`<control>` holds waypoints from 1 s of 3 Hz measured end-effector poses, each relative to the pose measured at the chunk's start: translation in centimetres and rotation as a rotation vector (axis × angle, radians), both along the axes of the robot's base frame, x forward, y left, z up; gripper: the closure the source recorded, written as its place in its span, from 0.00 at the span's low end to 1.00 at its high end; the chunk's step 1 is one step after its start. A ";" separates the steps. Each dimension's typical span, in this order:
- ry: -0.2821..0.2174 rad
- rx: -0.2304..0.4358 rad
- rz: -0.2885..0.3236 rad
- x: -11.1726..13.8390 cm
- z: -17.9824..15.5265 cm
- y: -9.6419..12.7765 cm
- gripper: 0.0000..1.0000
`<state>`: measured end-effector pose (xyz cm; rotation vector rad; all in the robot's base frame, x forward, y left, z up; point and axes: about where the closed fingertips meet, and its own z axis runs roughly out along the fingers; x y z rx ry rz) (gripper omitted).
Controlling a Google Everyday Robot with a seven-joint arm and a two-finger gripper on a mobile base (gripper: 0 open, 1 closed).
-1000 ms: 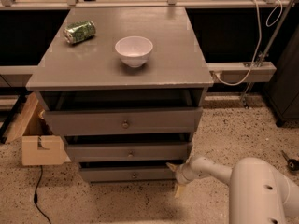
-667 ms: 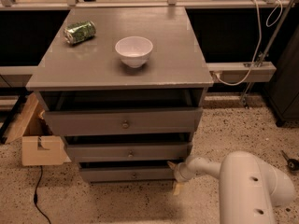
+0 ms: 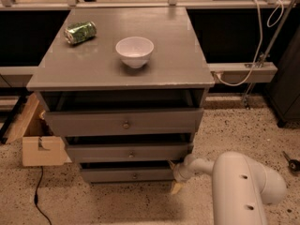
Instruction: Open bottom drawer
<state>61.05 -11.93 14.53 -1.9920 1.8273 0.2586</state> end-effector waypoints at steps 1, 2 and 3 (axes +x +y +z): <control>0.025 0.005 0.019 -0.5 -0.2 0.2 0.26; 0.023 -0.001 0.017 -0.5 0.4 -0.2 0.49; 0.023 -0.001 0.017 -0.5 1.5 -0.2 0.80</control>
Offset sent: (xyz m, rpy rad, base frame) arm -0.0602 -0.0183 0.0146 -0.0483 0.1018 0.0425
